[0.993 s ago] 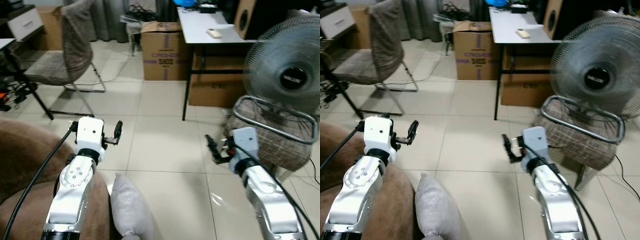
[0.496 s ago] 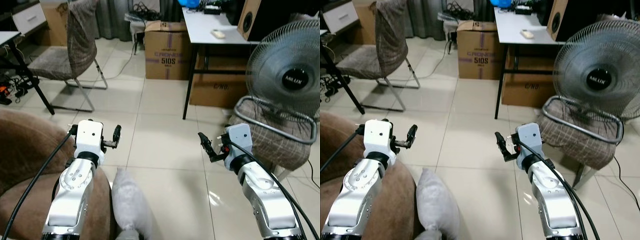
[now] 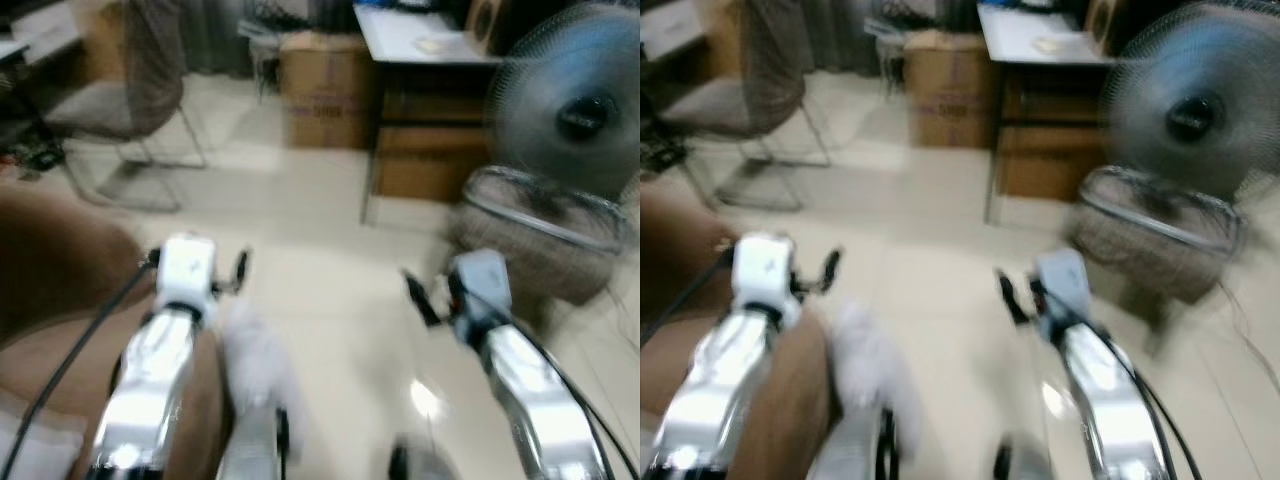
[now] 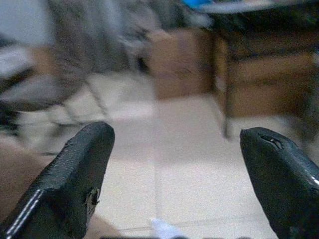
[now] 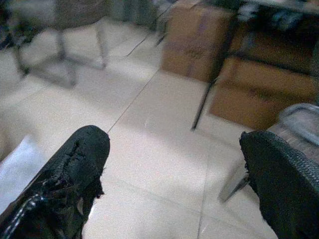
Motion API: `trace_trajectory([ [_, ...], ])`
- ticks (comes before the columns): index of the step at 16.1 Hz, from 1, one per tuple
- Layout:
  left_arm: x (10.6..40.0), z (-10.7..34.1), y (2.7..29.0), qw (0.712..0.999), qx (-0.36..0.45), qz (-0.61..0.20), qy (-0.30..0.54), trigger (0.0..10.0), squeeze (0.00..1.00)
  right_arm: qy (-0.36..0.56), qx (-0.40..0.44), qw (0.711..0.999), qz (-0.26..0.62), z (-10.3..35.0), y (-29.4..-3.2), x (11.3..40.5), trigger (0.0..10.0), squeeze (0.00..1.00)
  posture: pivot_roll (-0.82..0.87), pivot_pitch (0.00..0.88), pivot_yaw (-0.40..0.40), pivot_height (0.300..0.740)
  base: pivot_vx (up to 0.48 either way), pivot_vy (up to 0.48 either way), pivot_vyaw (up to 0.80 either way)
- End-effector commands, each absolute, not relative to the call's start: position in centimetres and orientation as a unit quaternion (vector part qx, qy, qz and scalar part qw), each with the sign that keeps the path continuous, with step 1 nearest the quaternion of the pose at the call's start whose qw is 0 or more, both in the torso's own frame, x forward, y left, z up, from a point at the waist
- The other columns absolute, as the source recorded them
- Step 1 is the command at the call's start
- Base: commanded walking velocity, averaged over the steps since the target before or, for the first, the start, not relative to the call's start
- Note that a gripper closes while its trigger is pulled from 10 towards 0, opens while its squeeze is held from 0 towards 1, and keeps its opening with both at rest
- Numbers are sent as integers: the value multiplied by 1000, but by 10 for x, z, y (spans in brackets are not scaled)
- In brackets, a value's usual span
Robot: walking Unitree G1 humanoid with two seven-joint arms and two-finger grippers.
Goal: Move the pillow to the sofa from floor
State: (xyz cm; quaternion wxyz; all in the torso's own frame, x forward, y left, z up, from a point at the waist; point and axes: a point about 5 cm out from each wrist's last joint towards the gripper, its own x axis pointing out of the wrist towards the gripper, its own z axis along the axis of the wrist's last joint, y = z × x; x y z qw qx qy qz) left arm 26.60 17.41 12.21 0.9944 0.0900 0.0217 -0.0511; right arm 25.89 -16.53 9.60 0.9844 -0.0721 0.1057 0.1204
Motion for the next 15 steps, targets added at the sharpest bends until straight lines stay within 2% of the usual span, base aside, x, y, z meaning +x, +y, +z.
trace_trajectory([
  [1,264,114,176,993,100,-51,42,10000,592,107,-73,985,118,96,-164,259,10000,0,81,0,19,625,0,0,0],
  [4,264,114,176,993,101,-49,43,10000,596,109,-83,984,113,95,-165,259,10000,0,78,0,17,625,0,-209,0],
  [13,265,112,173,992,105,-56,46,10000,588,114,-92,984,99,93,-167,260,10000,0,76,0,22,625,0,-391,0],
  [15,265,111,173,993,91,-51,51,10000,533,97,-54,991,78,99,-171,262,10000,0,76,0,22,625,0,0,0],
])
